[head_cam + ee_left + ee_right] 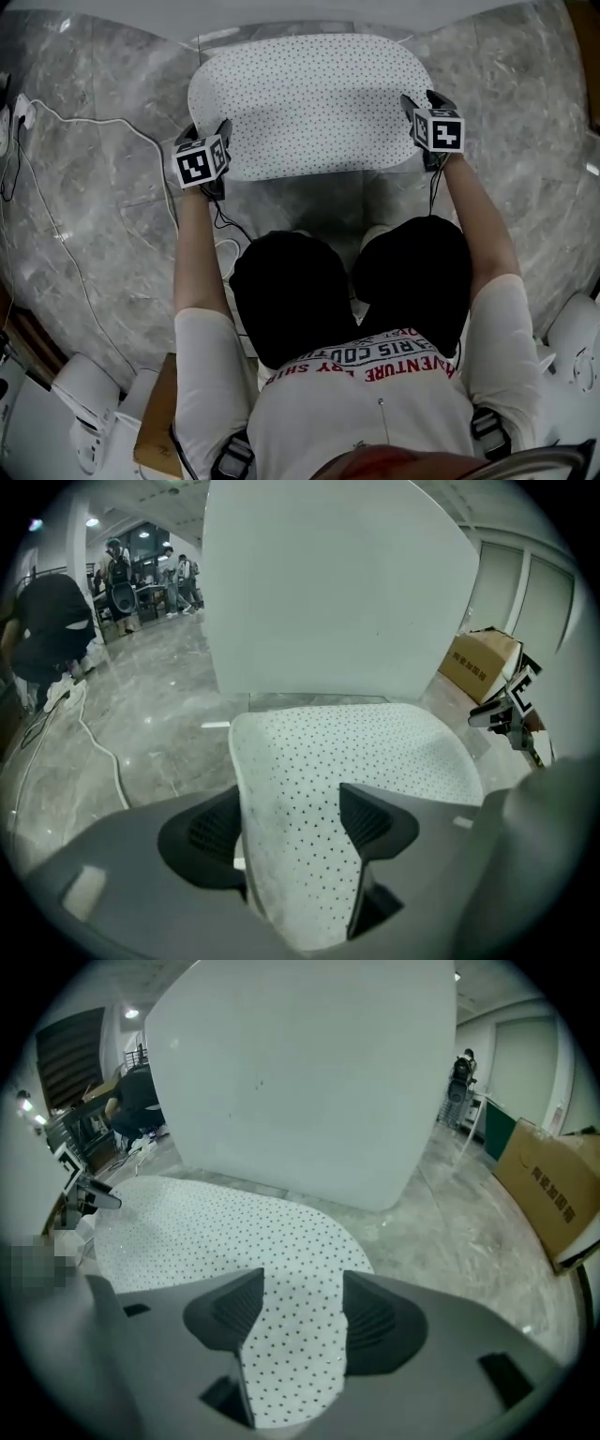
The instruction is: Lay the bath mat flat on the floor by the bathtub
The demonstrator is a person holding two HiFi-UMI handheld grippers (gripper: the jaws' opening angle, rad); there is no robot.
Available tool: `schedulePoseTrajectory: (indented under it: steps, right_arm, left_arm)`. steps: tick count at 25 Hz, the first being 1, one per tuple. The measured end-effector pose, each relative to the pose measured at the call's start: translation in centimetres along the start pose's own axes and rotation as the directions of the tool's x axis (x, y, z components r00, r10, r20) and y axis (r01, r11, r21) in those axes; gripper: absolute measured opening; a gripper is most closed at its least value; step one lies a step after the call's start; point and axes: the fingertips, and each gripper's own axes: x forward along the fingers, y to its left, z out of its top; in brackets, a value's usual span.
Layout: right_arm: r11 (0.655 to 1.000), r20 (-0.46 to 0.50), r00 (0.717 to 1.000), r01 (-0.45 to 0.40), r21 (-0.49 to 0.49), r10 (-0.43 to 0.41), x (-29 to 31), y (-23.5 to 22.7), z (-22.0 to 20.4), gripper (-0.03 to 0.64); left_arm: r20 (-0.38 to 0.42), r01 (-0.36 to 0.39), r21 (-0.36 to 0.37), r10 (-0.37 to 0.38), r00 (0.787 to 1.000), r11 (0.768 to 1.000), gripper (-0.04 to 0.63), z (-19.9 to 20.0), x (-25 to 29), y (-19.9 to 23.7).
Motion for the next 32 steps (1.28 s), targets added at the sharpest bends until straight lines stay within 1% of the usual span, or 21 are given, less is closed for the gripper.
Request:
schedulePoseTrajectory:
  steps: [2,4,6,8,10,12,13,14,15,16,17,19,21,23,26,27,29,31,32]
  right_arm:
    - [1.0,0.013,1.0,0.007,-0.021,-0.006,0.0,0.2,0.1,0.245]
    - [0.999,0.022,1.0,0.004,-0.054,-0.003,-0.1,0.6,0.2,0.247]
    - [0.998,0.027,1.0,-0.007,-0.065,0.009,-0.4,0.9,0.3,0.248]
    - [0.998,0.046,0.999,-0.023,-0.054,0.026,-0.8,1.2,0.7,0.249]
    - [0.998,0.092,0.995,-0.04,-0.045,0.044,-1.5,1.8,1.8,0.247]
    - [0.996,0.15,0.986,-0.058,-0.069,0.068,-2.4,3.1,3.4,0.231]
    - [0.993,0.178,0.981,-0.063,-0.096,0.079,-2.9,3.8,4.2,0.214]
    - [0.989,0.203,0.975,-0.062,-0.131,0.088,-3.5,4.4,5.1,0.176]
    - [0.984,0.223,0.97,-0.058,-0.168,0.096,-4.1,5.0,6.0,0.106]
    - [0.979,0.241,0.965,-0.057,-0.197,0.104,-4.7,5.4,6.8,0.044]
    - [0.975,0.26,0.959,-0.06,-0.213,0.116,-5.4,5.8,7.6,0.021]
    - [0.975,0.308,0.941,-0.078,-0.207,0.14,-6.9,6.2,9.2,0.009]
    - [0.975,0.372,0.914,-0.092,-0.201,0.162,-9.1,6.6,10.8,0.009]
    - [0.977,0.439,0.882,-0.094,-0.192,0.172,-11.5,6.4,12.5,0.009]
    - [0.988,0.546,0.825,-0.091,-0.126,0.146,-15.8,4.8,15.4,0.009]
    - [0.99,0.579,0.805,-0.072,-0.118,0.128,-17.4,4.1,16.4,0.009]
    - [0.991,0.638,0.765,-0.008,-0.13,0.09,-20.9,3.2,18.6,0.009]
    - [0.987,0.686,0.725,0.061,-0.15,0.059,-24.5,2.6,20.8,0.009]
    - [0.985,0.706,0.707,0.082,-0.153,0.05,-26.3,2.4,21.9,0.009]
  left_arm:
    - [0.037,-0.047,-0.008,0.048,0.998,0.999,0.358,-0.1,0.0,0.4]
    - [0.069,-0.091,-0.029,0.092,0.993,0.995,0.405,0.1,-0.3,1.1]
    - [0.086,-0.103,-0.058,0.107,0.991,0.993,0.414,0.3,-0.7,1.4]
    - [0.108,-0.098,-0.063,0.104,0.989,0.993,0.414,1.2,-1.2,1.1]
    - [0.145,-0.07,-0.042,0.076,0.986,0.997,0.408,2.8,-2.0,0.1]
    - [0.187,-0.027,-0.014,0.029,0.982,1.0,0.392,4.9,-3.0,-1.4]
    - [0.205,-0.019,-0.003,0.019,0.979,1.0,0.349,5.9,-3.6,-2.0]
    - [0.224,-0.024,0.003,0.022,0.974,1.0,0.263,6.9,-4.2,-2.4]
    - [0.246,-0.033,0.003,0.031,0.969,0.999,0.146,7.9,-4.9,-2.7]
    - [0.269,-0.037,0.004,0.035,0.963,0.999,0.063,8.9,-5.6,-3.1]
    - [0.291,-0.032,0.008,0.028,0.956,0.999,0.013,9.9,-6.3,-3.6]
    - [0.334,0.003,0.031,-0.014,0.942,1.0,0.011,11.6,-7.9,-5.3]
    - [0.376,0.034,0.053,-0.051,0.925,0.998,0.011,13.3,-9.9,-7.0]
    - [0.42,0.056,0.094,-0.09,0.903,0.994,0.011,15.5,-12.4,-8.8]
    - [0.503,0.065,0.172,-0.145,0.852,0.983,0.011,19.3,-16.8,-11.5]
    - [0.531,0.064,0.193,-0.159,0.832,0.979,0.011,20.6,-18.4,-12.3]
    - [0.577,0.059,0.226,-0.183,0.796,0.972,0.011,22.9,-21.6,-13.8]
    - [0.609,0.061,0.254,-0.208,0.765,0.965,0.011,25.0,-24.8,-15.3]
    - [0.619,0.062,0.268,-0.221,0.754,0.961,0.011,26.0,-26.4,-16.1]
